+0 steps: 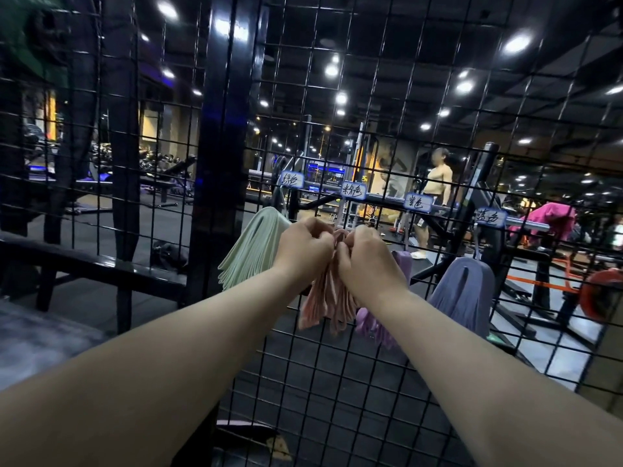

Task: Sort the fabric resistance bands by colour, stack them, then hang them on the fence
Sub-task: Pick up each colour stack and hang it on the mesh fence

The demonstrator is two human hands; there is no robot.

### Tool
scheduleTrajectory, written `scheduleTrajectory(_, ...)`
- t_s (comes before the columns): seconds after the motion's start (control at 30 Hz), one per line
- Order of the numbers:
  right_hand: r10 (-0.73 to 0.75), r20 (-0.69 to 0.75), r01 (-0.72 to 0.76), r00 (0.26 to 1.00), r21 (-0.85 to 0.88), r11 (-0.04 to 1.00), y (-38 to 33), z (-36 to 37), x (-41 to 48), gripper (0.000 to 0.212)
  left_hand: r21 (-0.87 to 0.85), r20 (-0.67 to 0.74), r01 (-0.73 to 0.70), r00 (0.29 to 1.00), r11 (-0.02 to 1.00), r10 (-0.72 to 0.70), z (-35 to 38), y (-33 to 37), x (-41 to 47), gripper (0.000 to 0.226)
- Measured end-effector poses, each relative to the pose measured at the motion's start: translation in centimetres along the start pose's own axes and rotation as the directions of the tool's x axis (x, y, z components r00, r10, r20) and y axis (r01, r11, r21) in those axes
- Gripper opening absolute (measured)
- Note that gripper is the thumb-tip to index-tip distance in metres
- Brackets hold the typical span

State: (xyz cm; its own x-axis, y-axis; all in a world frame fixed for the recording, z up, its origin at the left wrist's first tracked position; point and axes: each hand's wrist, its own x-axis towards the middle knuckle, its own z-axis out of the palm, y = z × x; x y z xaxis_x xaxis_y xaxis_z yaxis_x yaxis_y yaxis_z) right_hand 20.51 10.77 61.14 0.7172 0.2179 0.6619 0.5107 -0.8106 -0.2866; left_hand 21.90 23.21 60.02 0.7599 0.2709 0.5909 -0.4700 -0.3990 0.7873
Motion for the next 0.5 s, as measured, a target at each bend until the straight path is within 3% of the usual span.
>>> scheduleTrajectory(0.07,0.033,0.003,-0.033,0.999,0.067,0.997,0.3,-0.3,0.0,0.008,-0.064,0.03,0.047,0.999,0.997,-0.045,0.0,-0.1,0.0,0.019)
scheduleTrajectory(0.23,0.13,0.024,-0.131,0.991,0.087,0.988,1.0,-0.5,0.7,0.018,0.023,0.043,0.009,0.999,1.0,-0.01,0.3,-0.7,0.1,0.019)
scheduleTrajectory(0.4,0.19,0.03,-0.192,0.981,0.144,0.971,1.3,-0.9,1.4,0.019,-0.084,0.07,0.066,0.996,0.994,-0.06,0.7,-1.3,0.1,0.032)
scheduleTrajectory(0.5,0.162,0.055,-0.166,0.985,0.078,0.983,1.0,-1.4,1.1,0.019,-0.096,0.065,0.089,0.994,0.991,-0.083,1.2,-1.7,0.1,0.027)
